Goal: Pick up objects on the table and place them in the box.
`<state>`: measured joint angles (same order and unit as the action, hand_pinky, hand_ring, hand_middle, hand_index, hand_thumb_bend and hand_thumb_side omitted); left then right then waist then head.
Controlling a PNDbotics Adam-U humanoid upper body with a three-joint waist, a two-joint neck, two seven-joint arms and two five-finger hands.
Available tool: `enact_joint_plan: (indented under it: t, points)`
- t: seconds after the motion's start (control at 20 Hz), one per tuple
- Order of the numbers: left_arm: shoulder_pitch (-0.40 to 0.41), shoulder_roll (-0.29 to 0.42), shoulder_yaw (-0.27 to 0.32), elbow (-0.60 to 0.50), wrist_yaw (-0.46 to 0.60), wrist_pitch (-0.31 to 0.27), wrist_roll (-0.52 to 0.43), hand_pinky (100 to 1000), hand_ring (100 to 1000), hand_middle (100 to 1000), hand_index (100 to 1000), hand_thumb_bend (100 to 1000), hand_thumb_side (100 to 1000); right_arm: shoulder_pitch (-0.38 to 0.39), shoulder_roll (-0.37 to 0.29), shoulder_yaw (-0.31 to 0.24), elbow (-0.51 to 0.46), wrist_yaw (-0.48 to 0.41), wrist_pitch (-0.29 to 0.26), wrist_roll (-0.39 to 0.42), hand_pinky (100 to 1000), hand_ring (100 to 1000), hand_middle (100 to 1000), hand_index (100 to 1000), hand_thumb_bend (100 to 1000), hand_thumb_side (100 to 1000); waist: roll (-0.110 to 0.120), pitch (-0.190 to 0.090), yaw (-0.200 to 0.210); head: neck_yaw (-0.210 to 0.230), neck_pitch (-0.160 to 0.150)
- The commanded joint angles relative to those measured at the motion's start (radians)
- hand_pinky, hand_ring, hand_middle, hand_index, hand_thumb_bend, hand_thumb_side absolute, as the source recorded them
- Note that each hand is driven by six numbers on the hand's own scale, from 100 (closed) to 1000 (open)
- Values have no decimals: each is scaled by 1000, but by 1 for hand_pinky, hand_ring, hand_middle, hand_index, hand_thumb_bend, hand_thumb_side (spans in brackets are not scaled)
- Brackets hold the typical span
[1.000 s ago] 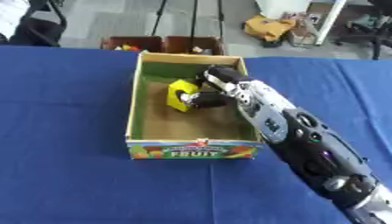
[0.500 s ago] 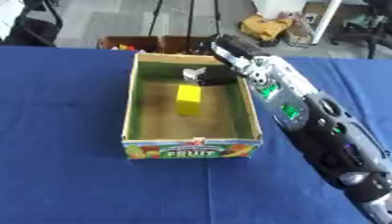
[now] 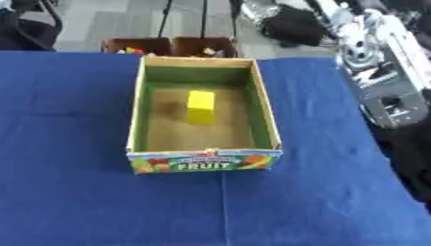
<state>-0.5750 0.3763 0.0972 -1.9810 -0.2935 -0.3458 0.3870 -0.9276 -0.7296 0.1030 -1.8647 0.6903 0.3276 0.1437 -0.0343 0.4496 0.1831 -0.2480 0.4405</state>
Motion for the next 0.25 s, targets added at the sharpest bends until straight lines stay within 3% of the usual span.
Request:
enact_joint_plan:
  t: [0.05, 0.15, 0.2, 0.25]
  points:
    - [-12, 17, 13, -19, -5, 0, 8, 601, 872, 854, 936, 100, 1000, 41, -61, -72, -120, -67, 26, -137, 677, 874, 727, 871, 225, 842, 20, -25, -6, 22, 18]
    - [-13, 17, 16, -19, -6, 1, 12, 602, 872, 855, 936, 100, 1000, 92, -69, -102, -132, -117, -15, -268, 658, 872, 722, 865, 110, 835, 29, -26, -15, 36, 27]
    - [-13, 15, 17, -19, -7, 1, 13, 602, 872, 855, 936, 100, 1000, 117, -68, -116, -133, -143, -46, -337, 646, 867, 718, 863, 100, 846, 35, -27, -18, 42, 31]
    - [-14, 14, 18, -19, -7, 1, 14, 603, 873, 855, 936, 100, 1000, 142, -64, -128, -134, -165, -80, -402, 630, 858, 710, 851, 100, 931, 40, -27, -21, 47, 34]
